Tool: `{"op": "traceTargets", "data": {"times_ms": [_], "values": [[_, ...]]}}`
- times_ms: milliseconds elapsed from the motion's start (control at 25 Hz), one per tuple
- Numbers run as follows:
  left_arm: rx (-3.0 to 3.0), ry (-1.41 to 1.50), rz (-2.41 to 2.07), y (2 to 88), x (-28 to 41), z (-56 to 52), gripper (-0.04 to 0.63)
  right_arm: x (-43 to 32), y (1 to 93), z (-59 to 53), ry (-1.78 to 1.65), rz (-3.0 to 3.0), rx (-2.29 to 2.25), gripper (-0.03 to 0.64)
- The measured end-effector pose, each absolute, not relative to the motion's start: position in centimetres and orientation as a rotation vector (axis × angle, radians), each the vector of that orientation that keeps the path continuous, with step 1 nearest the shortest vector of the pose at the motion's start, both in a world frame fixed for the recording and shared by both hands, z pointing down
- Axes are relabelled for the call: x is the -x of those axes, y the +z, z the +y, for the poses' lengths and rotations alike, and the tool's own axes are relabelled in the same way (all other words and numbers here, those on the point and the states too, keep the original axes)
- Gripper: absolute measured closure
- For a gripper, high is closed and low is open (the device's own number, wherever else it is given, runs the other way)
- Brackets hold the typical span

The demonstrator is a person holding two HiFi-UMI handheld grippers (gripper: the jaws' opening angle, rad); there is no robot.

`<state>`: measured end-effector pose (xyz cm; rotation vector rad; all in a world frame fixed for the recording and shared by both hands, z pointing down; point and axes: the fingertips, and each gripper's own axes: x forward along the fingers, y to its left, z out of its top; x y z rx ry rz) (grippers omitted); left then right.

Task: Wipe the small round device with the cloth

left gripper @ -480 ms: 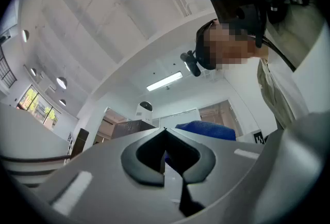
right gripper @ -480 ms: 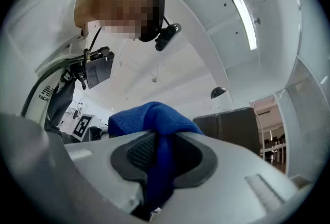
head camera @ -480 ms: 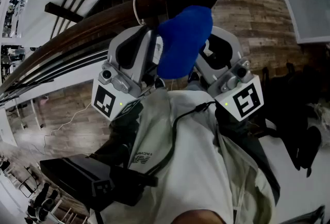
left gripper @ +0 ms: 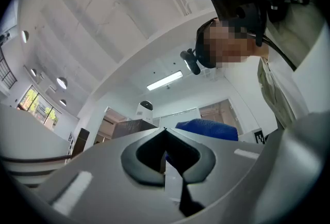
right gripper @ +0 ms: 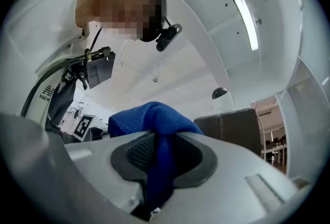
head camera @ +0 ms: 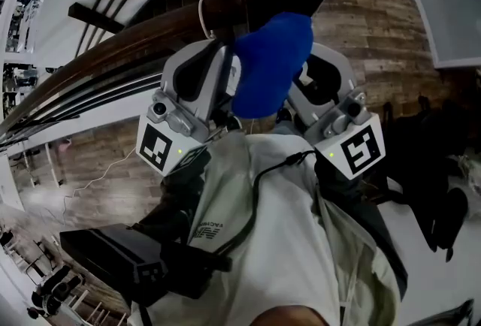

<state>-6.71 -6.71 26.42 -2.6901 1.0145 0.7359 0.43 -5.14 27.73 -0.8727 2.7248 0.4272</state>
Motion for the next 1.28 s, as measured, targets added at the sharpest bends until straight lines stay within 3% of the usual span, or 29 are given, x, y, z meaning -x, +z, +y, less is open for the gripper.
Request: {"op": "traceTargets", "data": {"times_ms": [200,800,1000,1280], "values": [[2.687,0.658,1.086,27.2,7.6,-6.9,0.591,-3.0,27.5,-5.7,0.383,2.638,1.001,0.538],[2.630,0.570,1.190,25.9,9.2,-9.1,0.591,-7.0,24.9,-8.2,0.681,2.638,1.276,0.538],[2.632,0.559,1.181,25.5,8.9,-9.0,0.591,-7.3,22.9,-8.7,1.020,2.614,1.440,0.538],[2.637,0.495,1.191,24.6,8.9,-10.3,0.592,-7.0,13.6,-12.4,1.465,2.543,1.498,0.538]]}}
